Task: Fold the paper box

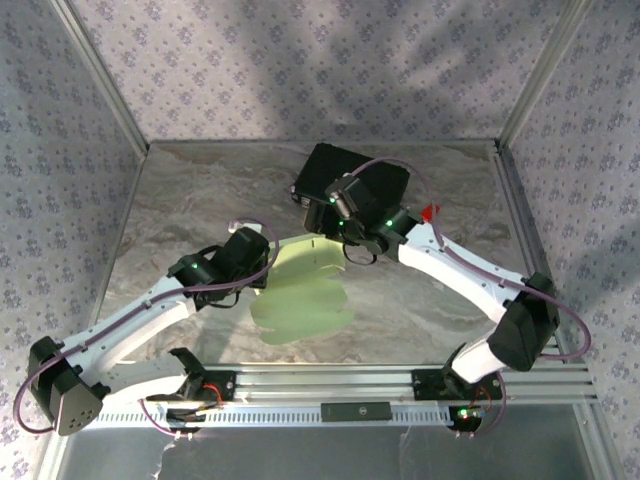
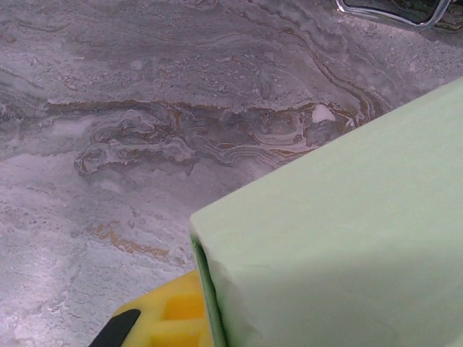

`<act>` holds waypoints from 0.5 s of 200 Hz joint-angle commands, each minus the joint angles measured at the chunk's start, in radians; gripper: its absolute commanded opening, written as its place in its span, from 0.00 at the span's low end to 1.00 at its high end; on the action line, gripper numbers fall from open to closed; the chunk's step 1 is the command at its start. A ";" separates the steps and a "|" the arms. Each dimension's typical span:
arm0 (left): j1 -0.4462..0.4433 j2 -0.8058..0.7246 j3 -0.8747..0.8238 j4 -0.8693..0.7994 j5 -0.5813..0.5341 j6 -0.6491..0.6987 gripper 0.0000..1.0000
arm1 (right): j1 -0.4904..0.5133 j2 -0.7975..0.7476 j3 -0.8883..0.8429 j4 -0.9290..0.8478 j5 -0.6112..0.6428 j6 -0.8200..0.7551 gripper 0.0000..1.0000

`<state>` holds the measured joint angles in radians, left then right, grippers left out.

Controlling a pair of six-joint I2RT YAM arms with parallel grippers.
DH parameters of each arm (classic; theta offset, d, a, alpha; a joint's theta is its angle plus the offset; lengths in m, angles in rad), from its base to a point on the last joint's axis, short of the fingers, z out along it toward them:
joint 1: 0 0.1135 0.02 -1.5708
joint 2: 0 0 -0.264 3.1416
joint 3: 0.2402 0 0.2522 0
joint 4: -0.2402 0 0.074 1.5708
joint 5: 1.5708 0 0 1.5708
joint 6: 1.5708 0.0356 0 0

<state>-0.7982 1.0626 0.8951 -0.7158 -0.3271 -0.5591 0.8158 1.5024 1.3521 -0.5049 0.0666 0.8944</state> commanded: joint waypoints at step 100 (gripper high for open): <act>-0.002 0.026 0.053 -0.011 -0.006 -0.005 0.00 | 0.066 -0.011 -0.093 0.090 -0.029 0.059 0.53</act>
<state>-0.7986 1.0832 0.9070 -0.7227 -0.3256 -0.5594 0.8669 1.5093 1.2854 -0.4431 0.0372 0.9165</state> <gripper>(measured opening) 0.106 0.549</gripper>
